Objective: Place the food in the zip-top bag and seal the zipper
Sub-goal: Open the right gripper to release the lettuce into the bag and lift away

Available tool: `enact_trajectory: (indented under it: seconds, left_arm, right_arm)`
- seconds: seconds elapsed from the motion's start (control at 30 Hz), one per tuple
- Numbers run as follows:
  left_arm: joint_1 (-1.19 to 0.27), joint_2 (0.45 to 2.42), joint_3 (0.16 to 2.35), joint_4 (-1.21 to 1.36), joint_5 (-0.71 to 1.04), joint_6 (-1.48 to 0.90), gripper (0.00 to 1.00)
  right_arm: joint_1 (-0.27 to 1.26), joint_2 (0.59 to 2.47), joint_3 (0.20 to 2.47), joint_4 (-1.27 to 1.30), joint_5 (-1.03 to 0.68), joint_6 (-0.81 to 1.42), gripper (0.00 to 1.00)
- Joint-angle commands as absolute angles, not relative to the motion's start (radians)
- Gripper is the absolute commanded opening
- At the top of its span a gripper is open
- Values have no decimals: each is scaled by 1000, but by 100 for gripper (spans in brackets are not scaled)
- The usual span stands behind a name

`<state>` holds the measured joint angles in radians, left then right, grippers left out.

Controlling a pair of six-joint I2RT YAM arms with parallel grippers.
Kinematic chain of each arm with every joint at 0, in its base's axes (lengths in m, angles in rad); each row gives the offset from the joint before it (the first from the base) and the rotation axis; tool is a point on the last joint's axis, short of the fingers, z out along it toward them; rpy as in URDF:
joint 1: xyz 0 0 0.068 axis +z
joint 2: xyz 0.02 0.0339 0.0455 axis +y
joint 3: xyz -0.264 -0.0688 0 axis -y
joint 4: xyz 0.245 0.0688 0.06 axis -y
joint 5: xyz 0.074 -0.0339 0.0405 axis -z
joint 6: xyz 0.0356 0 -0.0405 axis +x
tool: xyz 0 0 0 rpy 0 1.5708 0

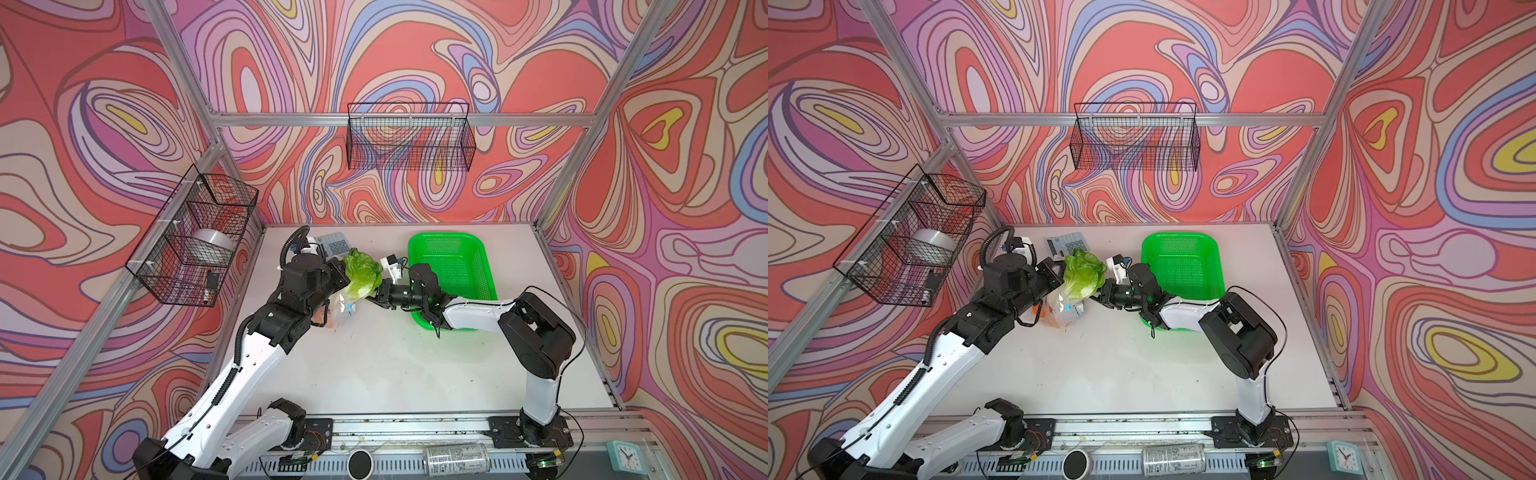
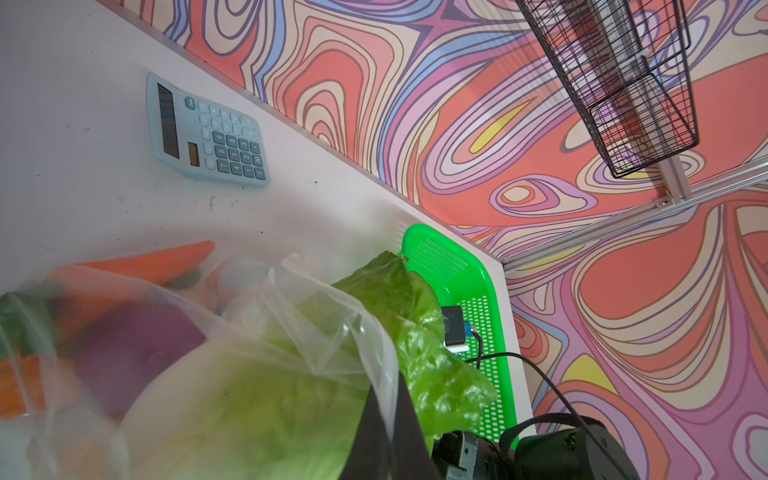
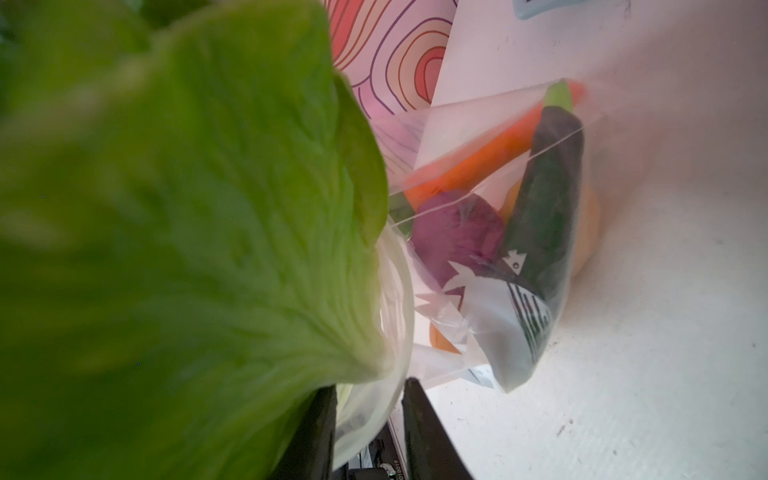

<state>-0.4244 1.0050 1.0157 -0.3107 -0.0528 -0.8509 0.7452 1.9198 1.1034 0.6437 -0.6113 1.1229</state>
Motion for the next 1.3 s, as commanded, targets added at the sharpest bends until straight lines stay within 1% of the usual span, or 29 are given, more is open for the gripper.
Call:
enact_trajectory:
  seconds: [0.0,0.1,0.13,0.23,0.33,0.37,0.5,0.63,0.8,0.97,1.27]
  left_arm:
    - [-427,977,1006,-272,-40,-877,0]
    - [-426,978,1005,-271,-38,-883,0]
    - [-428,979,1004,-272,-38,-886,0]
    - [-426,984,1002,-241,-31,-891,0]
    - [-426,986,1005,-243,-29,-891,0]
    - [-426,983,1004,-248,-33,-891,0]
    - [-426,971,1002,-257,-52,-879,0]
    - [-428,959,1002,-286,-78,-865,0]
    - [-427,957,1015,-296,-90,-848,0]
    - [-427,965,1023,-292,-82,-843,0]
    - [-426,967,1020,-302,-75,-844,0]
  right_arm:
    - [765,1960,1143,704,-644,1163,29]
    - [778,1962,1163,639,-643,1137,34]
    - [782,1963,1166,633,-637,1134,33]
    - [782,1973,1155,683,-632,1170,23]
    - [782,1975,1154,717,-637,1189,5]
    - [782,1974,1151,722,-637,1193,0]
    - [778,1948,1143,692,-629,1169,0]
    - [769,1906,1136,608,-617,1114,0]
    - [735,1812,1125,436,-591,1017,0]
    - [718,1693,1167,199,-528,870,0]
    - [672,1596,1209,49,-470,782,0]
